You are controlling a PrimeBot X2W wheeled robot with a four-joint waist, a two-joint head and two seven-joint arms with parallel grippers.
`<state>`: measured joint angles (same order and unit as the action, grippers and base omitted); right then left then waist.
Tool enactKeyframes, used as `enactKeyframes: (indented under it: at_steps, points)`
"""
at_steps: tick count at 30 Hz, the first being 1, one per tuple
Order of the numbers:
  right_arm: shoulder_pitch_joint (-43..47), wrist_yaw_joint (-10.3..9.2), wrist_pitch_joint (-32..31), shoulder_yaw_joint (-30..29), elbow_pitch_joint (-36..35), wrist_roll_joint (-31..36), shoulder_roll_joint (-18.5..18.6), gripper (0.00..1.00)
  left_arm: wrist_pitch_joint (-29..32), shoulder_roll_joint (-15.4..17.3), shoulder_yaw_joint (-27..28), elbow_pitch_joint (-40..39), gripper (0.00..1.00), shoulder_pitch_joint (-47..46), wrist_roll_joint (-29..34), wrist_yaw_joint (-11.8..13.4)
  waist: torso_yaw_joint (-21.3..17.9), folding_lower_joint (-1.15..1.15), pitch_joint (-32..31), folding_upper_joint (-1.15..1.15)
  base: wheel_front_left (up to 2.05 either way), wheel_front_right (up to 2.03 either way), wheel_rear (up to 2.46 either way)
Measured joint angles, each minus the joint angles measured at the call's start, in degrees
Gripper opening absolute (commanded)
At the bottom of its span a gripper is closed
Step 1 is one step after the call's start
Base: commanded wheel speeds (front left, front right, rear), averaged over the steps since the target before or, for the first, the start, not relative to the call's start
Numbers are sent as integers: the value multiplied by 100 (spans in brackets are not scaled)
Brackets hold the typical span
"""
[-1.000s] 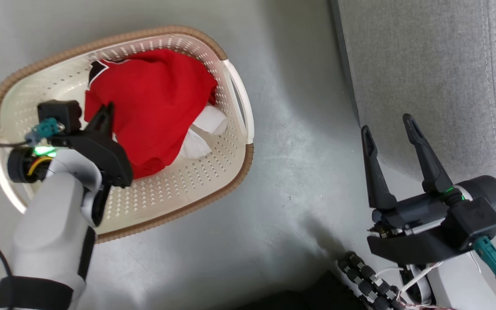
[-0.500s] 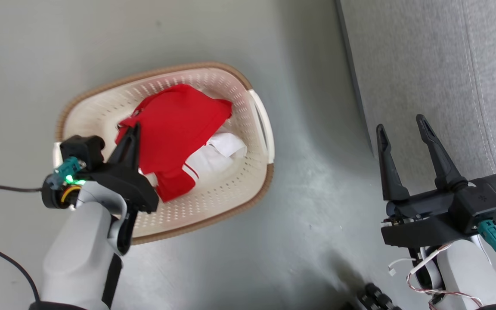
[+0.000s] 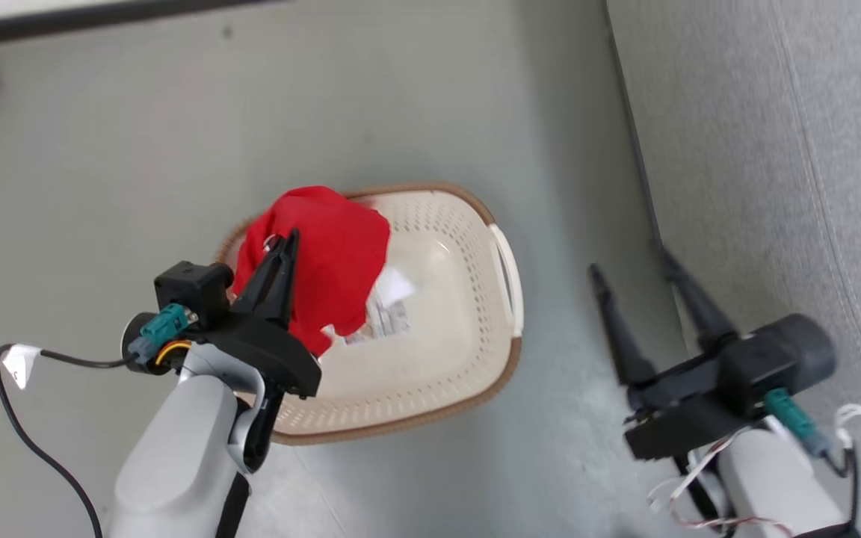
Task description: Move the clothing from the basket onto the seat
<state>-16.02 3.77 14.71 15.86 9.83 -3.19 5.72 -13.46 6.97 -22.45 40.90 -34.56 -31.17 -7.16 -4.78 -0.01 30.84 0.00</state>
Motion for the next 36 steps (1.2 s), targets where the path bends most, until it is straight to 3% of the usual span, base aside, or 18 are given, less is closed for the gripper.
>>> enactKeyframes:
  at_steps: [11,21,36]
  points:
    - [47,226,0,783,455,22,-98,100,-44,48,-270,-835,0,581,62,-29,384,1,-940,0,0,0,0]
    - [143,287,0,1323,679,-62,-126,100,-41,222,-756,-1773,0,1145,131,-34,618,0,-1812,-1,0,0,0]
    - [145,331,0,1818,489,-145,4,100,510,849,-1356,-3454,0,1768,216,-35,758,0,-2598,-1,0,0,0]
